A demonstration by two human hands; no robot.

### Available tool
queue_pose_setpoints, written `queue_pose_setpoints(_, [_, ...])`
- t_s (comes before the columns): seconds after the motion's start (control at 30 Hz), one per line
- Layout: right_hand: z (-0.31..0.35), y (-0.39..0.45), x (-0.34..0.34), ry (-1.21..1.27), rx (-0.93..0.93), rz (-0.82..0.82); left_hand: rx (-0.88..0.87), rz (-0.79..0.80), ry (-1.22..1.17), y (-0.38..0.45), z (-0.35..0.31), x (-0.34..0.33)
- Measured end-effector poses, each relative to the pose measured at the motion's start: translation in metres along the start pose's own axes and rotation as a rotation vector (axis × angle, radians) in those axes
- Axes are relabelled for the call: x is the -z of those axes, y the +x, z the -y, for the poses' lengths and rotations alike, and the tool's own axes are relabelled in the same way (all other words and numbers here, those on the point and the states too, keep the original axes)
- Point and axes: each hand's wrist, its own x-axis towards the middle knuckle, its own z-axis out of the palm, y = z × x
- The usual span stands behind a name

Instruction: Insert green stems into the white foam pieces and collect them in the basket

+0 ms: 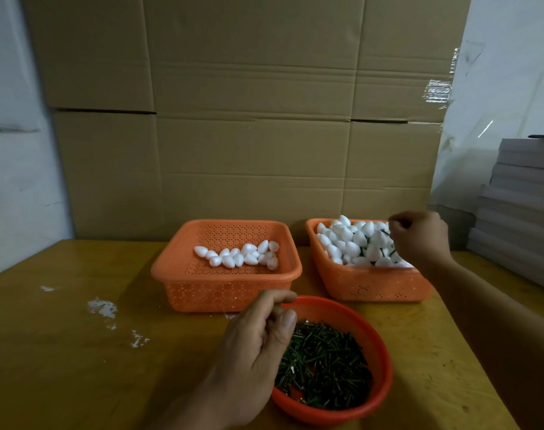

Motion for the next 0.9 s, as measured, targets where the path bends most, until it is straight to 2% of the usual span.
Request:
queue_pose_setpoints(0.23, [0.037, -0.062, 0.015, 0.396, -0.005, -0.001, -0.015, -0.011, 0.016, 0.000, 0.000, 0.000])
queue_pose_setpoints(0.4, [0.060, -0.110, 0.022, 0.558, 0.092, 0.141, -0.029, -0.029, 0.039, 0.004, -0.001, 0.004])
queue_pose_setpoints(0.53, [0.061, -0.135, 0.018, 0.417, 0.210, 0.298, -0.026, -0.112, 0.069, 0.020, -0.004, 0.021])
queue_pose_setpoints(0.63, [0.064, -0.146, 0.021, 0.250, 0.321, 0.472, 0.027, -0.121, 0.217, 0.049, 0.002, 0.046])
queue_pose_setpoints(0.73, [0.067, -0.153, 0.021, 0.120, 0.437, 0.529, 0.128, -0.134, 0.406, 0.093, 0.017, 0.074])
queue_pose_setpoints(0.9, [0.071, -0.159, 0.018, 0.073, 0.514, 0.578, 0.369, 0.001, 0.611, 0.158, 0.062, 0.101])
